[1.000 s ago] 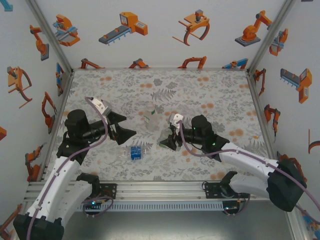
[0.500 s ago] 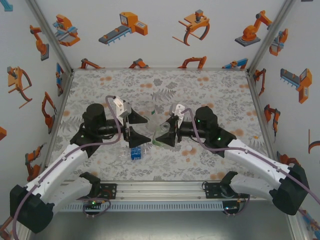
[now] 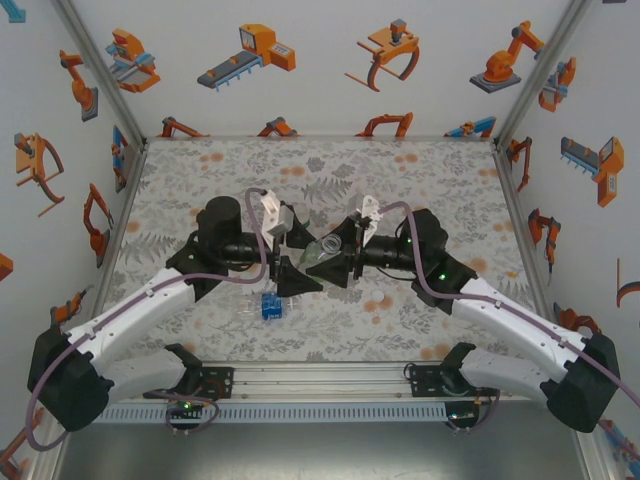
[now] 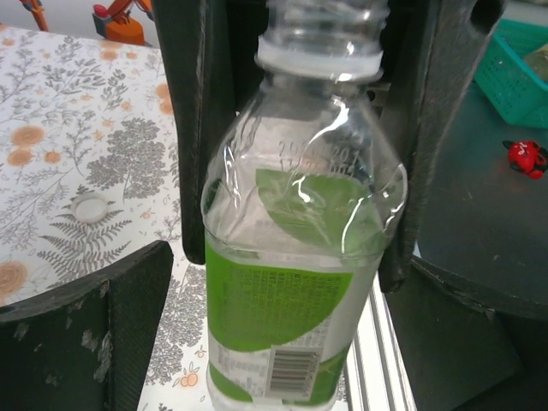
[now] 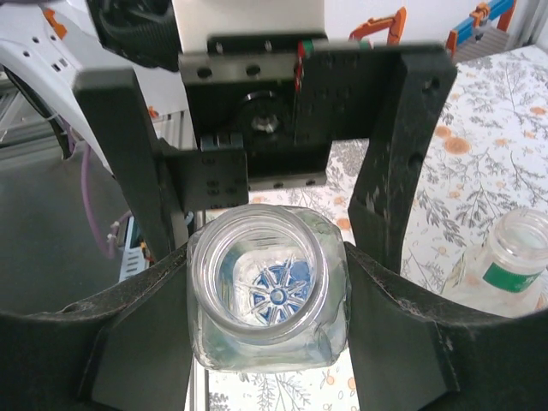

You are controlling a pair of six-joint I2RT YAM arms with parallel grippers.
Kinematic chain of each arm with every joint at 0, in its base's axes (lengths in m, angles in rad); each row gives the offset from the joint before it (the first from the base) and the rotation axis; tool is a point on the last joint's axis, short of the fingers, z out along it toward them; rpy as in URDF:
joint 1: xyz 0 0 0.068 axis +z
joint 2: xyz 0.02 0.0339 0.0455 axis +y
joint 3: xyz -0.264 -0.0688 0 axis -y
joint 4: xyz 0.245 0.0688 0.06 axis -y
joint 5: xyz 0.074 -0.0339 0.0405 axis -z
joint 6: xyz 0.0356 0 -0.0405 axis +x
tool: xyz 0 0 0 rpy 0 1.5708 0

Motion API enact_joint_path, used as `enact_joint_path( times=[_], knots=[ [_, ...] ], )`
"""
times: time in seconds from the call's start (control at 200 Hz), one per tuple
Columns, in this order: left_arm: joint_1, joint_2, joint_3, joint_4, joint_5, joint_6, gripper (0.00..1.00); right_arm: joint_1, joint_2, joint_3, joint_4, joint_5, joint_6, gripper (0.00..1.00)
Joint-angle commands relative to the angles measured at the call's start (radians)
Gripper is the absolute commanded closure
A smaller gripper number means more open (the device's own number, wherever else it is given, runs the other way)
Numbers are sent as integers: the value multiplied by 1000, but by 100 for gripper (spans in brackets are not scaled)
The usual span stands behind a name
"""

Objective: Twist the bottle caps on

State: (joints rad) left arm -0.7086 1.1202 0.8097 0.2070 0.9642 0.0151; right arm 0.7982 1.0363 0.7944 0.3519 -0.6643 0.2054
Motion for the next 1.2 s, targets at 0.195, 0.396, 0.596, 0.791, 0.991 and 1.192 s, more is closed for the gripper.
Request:
enact_joint_path(
  times=[0.195,0.396,0.596,0.791,0.991,1.192],
  knots=[
    [-45,34,46,80,29,22,18,7,-40,10,147,40,85,65],
    [-54,32,46,95,16,14,29,9,-62,-7,145,49,94,66],
    [-62,37,46,109,7,1,35,10,-78,-27,148,54,100,68],
    [-63,41,56,110,7,-13,40,10,-85,-37,142,54,97,68],
    [-67,47,74,102,7,-26,45,12,-87,-42,137,51,91,69],
    [-67,41,75,82,-6,-16,51,11,-88,-38,133,60,86,70]
  ],
)
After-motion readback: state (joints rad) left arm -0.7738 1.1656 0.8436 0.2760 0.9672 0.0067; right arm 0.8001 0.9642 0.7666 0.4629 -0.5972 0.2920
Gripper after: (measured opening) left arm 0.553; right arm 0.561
